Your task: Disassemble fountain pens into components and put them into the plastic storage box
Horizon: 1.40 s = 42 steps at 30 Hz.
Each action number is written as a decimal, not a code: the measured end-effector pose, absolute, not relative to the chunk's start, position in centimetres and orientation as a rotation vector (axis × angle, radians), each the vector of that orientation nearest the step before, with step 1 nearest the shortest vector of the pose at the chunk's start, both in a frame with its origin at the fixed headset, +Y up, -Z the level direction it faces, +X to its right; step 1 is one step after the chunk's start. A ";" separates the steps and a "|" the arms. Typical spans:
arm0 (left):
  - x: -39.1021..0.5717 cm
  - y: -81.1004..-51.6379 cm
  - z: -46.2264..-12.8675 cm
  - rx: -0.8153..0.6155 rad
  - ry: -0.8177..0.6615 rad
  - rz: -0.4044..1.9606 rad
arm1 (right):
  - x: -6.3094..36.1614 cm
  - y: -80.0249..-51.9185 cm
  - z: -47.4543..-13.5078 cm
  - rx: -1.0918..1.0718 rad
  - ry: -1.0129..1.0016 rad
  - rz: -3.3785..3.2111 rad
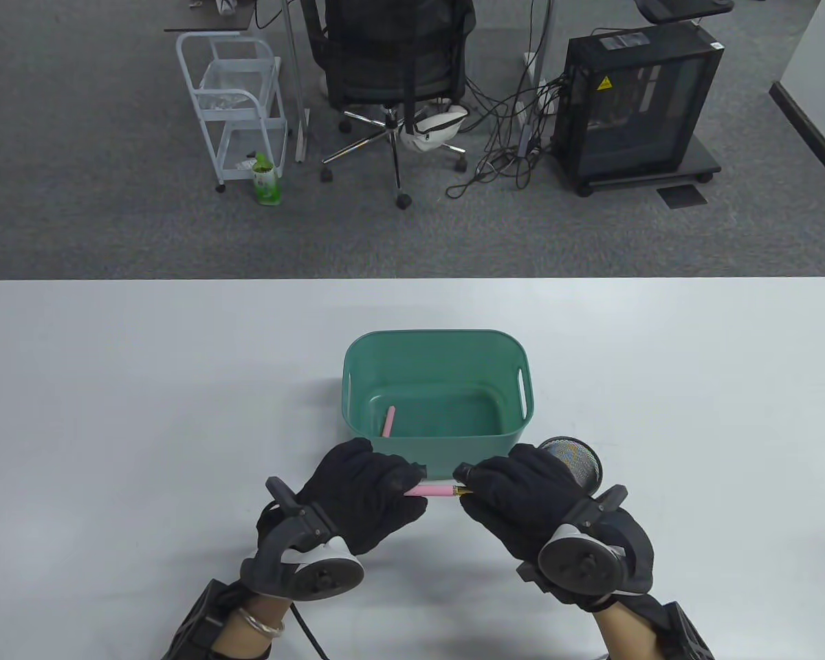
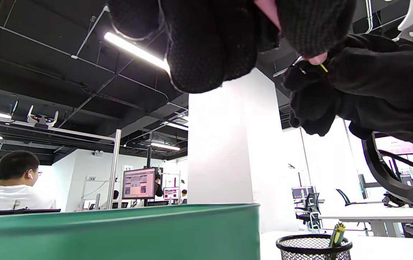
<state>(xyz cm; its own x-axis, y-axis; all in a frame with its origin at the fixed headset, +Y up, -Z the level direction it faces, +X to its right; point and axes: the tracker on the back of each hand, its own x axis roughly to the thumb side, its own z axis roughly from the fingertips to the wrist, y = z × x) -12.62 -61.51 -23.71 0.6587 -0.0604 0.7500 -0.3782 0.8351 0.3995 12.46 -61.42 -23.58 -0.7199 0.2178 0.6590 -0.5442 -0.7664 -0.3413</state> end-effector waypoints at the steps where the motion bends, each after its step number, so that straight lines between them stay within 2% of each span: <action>1: -12.6 -61.5 -23.7 0.569 -0.844 0.191 | 12.5 -61.4 -23.6 0.851 -0.741 2.464; 42: -12.8 -61.7 -23.8 0.579 -0.841 0.201 | 12.6 -61.4 -23.4 0.856 -0.769 2.445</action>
